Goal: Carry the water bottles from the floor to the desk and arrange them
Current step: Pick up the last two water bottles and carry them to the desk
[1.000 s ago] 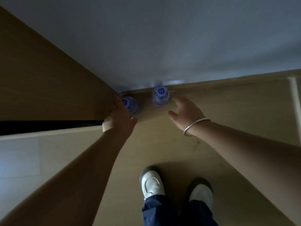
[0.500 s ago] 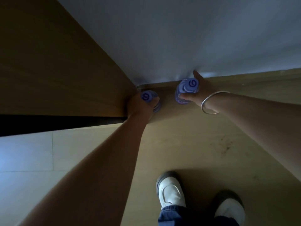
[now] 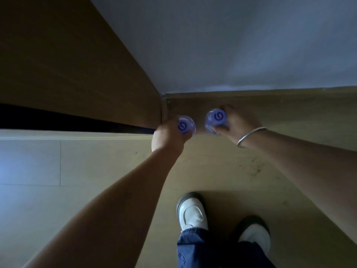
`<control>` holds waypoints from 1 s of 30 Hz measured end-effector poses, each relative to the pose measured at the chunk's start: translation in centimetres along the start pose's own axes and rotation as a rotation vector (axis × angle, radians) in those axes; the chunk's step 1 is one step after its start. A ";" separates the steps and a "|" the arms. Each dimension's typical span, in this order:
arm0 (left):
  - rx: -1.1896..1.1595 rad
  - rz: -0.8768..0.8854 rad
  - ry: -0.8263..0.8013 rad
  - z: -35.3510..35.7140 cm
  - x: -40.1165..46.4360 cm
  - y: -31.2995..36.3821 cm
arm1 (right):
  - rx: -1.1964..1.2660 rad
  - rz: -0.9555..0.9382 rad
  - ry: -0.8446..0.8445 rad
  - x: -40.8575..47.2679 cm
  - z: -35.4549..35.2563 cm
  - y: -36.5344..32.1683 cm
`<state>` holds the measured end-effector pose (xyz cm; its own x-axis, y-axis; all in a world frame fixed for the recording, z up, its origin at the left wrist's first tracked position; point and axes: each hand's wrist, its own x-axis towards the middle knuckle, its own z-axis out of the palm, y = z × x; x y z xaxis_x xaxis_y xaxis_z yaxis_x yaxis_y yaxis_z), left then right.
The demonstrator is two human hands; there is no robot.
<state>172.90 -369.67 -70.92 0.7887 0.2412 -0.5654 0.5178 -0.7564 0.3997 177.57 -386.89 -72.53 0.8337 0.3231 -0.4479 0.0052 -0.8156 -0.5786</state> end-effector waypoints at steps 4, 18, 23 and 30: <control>0.076 0.068 -0.063 -1.8 -5.0 0.9 | -0.059 -0.052 0.020 -6.2 -1.4 -1.6; -0.297 -0.126 0.238 -16.4 -34.1 4.5 | -0.095 -0.578 0.020 -27.8 -14.8 -19.4; -0.449 -0.191 0.438 -23.3 -45.0 6.3 | -0.081 -0.753 0.009 -34.5 -19.8 -27.5; -0.474 -0.278 0.625 -33.1 -55.0 5.2 | -0.017 -0.898 -0.063 -40.4 -22.5 -39.4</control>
<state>143.22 -366.74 -13.84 0.5780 0.7801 -0.2396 0.6952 -0.3169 0.6452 156.11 -378.65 -16.28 0.4801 0.8674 0.1313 0.6486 -0.2502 -0.7189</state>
